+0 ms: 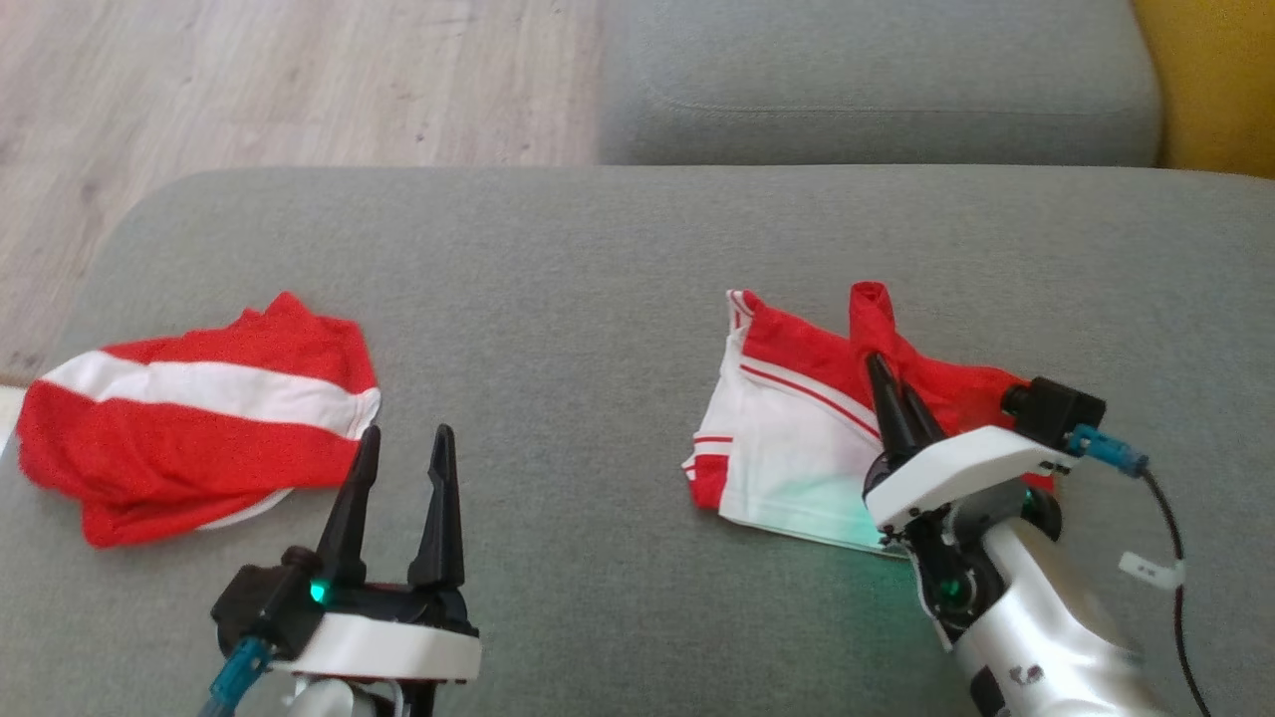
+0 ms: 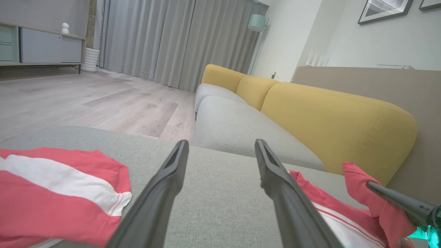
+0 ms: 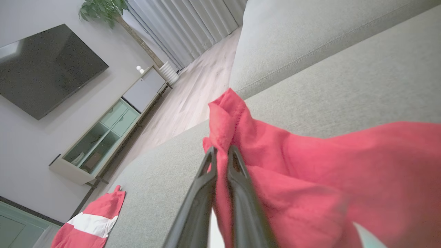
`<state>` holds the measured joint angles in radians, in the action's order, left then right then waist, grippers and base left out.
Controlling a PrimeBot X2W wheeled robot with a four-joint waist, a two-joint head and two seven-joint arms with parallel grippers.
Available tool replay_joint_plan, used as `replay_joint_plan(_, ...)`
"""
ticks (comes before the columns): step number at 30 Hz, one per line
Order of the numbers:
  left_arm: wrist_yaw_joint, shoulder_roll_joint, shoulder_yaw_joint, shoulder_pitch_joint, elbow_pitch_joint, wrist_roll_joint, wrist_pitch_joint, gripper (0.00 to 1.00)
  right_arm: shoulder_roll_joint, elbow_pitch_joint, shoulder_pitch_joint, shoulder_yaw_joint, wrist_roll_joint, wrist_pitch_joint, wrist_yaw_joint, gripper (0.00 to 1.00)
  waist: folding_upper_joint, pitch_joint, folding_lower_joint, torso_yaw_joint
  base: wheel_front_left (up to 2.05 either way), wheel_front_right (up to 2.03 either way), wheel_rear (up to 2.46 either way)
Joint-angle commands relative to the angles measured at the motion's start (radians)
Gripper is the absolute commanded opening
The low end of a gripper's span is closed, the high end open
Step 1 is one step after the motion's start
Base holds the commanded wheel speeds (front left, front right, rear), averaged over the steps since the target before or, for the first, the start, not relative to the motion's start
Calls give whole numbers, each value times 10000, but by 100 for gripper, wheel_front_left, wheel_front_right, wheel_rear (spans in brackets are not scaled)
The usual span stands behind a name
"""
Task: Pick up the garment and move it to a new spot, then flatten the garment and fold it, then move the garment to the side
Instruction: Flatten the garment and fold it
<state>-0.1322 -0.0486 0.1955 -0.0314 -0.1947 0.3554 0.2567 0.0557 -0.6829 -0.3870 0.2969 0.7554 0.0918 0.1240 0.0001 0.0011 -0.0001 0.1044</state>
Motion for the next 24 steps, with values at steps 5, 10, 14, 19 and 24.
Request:
replay_joint_plan(5,15,-16,-104,-360,240,35,51,100,-54,-1283,-1434,1553,1275,1322,67,0,-1,316,1,490,0,0,0)
replay_joint_plan(10,15,-16,35,-470,218,46,51,100,-54,-2067,-2009,2501,2167,1617,67,0,-1,554,1,697,0,0,0)
replay_joint_plan(14,15,-16,94,-528,188,54,51,100,-54,-2370,-2155,3133,2385,1677,67,0,-1,604,1,790,0,0,0)
replay_joint_plan(19,15,-16,35,-543,124,78,51,100,-54,-2068,-2039,4030,2553,1695,67,100,-1,565,1,854,0,0,0)
replay_joint_plan(24,15,-16,-5,-501,102,108,51,100,-54,-734,-1550,5851,3616,1528,67,100,-1,510,1,775,0,0,0)
